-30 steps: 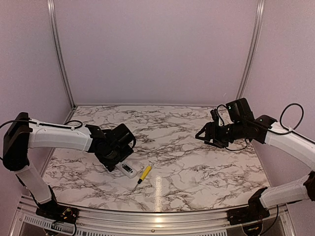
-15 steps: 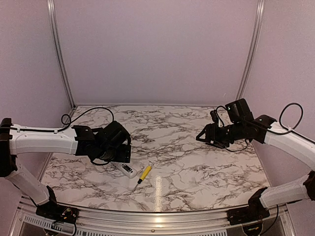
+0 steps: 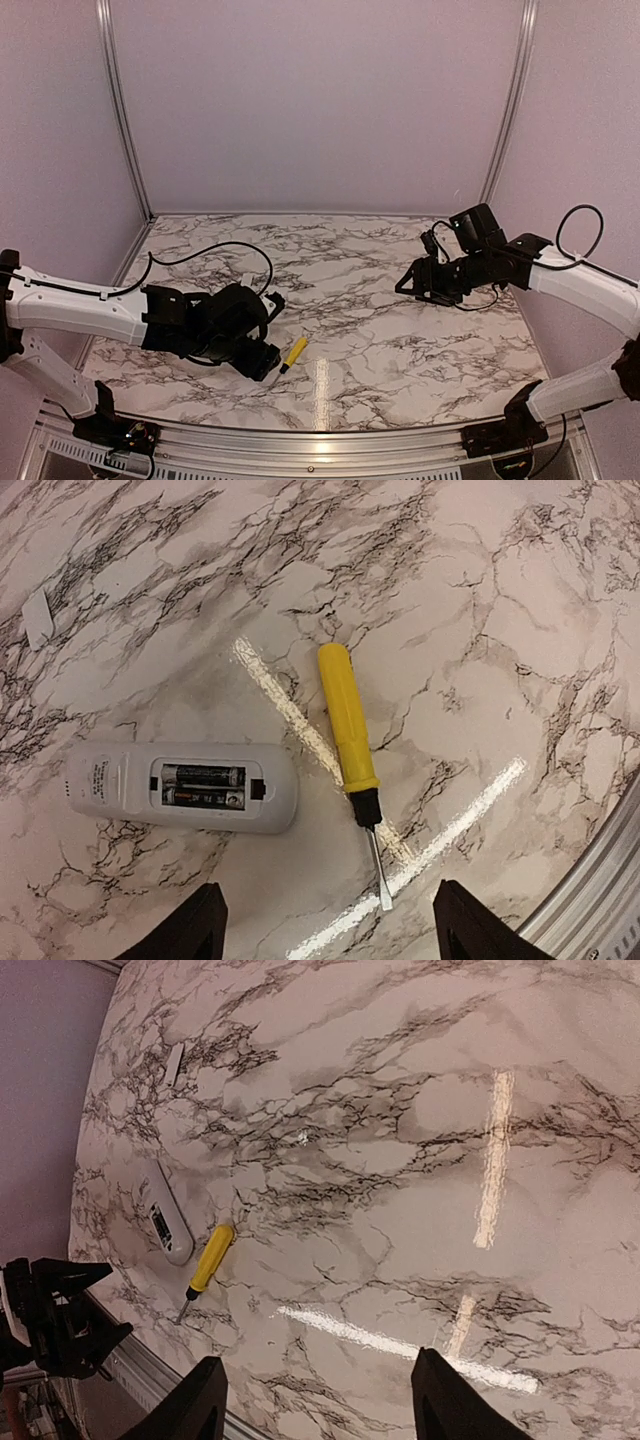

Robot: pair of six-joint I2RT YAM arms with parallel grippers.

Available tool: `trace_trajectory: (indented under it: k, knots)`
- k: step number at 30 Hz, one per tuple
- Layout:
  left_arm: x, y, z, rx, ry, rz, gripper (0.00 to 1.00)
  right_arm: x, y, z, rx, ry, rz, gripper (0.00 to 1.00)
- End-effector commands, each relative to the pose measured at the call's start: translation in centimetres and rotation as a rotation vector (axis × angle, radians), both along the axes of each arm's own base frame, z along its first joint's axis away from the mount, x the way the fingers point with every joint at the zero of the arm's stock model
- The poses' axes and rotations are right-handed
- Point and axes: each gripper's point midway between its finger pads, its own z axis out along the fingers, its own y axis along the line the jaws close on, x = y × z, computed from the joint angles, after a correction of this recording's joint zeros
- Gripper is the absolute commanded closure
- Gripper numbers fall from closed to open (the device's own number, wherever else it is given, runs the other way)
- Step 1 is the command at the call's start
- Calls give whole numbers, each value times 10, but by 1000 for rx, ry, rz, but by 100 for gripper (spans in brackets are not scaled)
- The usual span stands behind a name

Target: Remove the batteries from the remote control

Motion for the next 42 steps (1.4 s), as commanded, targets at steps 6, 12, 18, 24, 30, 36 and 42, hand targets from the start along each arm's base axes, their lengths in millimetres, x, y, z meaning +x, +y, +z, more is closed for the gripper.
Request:
trace_trajectory:
  k: [6, 12, 18, 24, 30, 36, 42]
  knots:
    - [-19, -25, -1, -26, -46, -165, 26, -4, 3, -7, 9, 7, 32, 38]
    - [-23, -33, -14, -29, -36, -192, 28, 2, 7, 4, 24, -38, 43, 33]
    - [-26, -41, -31, 13, -7, -227, 31, 11, 12, 6, 10, -37, 58, 10]
    - [-22, -45, -44, 45, 1, -211, 38, 13, 14, 4, 2, -33, 70, 9]
    - [-23, -41, -64, 72, 28, -186, 46, 9, 11, 0, -10, -17, 73, 10]
    - [-23, -42, -76, 84, 31, -188, 55, 2, 8, -6, -27, 5, 81, 10]
    - [-23, -41, -88, 98, 39, -183, 65, 2, 9, -12, -27, 24, 82, 10]
